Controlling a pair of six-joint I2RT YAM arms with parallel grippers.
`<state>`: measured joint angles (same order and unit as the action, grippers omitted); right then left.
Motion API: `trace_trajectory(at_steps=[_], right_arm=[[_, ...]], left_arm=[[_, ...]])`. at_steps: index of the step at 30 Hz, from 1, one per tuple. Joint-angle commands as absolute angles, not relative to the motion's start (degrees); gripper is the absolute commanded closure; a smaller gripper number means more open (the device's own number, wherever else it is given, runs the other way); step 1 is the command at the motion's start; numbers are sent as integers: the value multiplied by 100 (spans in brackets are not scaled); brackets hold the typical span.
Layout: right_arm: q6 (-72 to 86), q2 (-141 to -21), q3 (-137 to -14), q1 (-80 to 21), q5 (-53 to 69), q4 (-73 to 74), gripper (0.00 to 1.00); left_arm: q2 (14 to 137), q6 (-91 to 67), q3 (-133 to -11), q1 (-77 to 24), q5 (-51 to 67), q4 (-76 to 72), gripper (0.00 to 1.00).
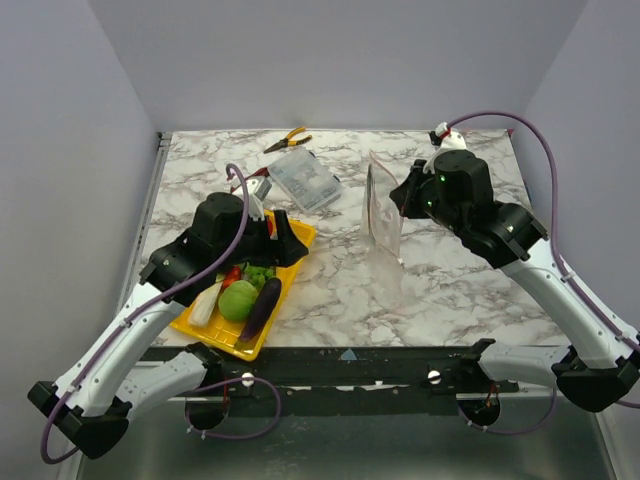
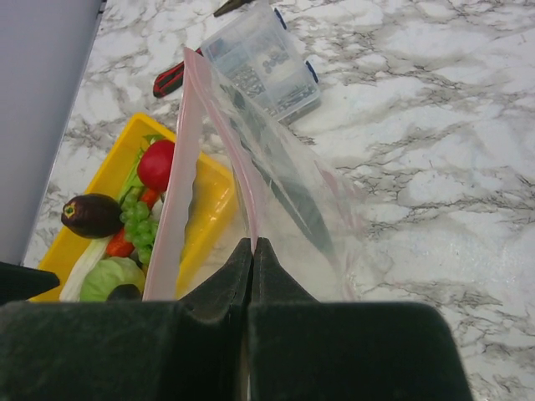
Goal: Place the food in the zip-top bag and seal the zipper
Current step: Pick up the fake vegetable from the bin.
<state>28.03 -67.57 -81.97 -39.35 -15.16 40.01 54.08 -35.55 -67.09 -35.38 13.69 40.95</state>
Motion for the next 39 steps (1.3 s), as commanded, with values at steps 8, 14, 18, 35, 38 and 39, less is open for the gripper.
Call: trace_trajectory(at_steps=[8, 14, 18, 35, 38, 39], right_arm=[[2853, -6570, -8109, -3915, -1367, 3745, 99], [2852, -6500, -8055, -3914, -1312, 3677, 99], [2844, -6520, -8064, -3913, -1245, 3648, 99], [2843, -6520, -8016, -3911, -1218, 3610, 99], [2852, -6527, -8006, -3913, -1205, 3591, 99], [2855, -6538, -8000, -3911, -1188, 3582, 99]], left_arm=[[5697, -3471, -5458, -3507, -794, 4927, 21], [5564, -3573, -4971, -3516, -617, 4719, 20], [5792, -3543, -4905, -3564, -335, 4754, 21], [5534, -3021, -6060, -3647, -327, 5513, 98], [5312, -2932, -6865, -3641, -8, 5650, 100], [5247, -2912, -7103, -3647, 221, 5646, 100]])
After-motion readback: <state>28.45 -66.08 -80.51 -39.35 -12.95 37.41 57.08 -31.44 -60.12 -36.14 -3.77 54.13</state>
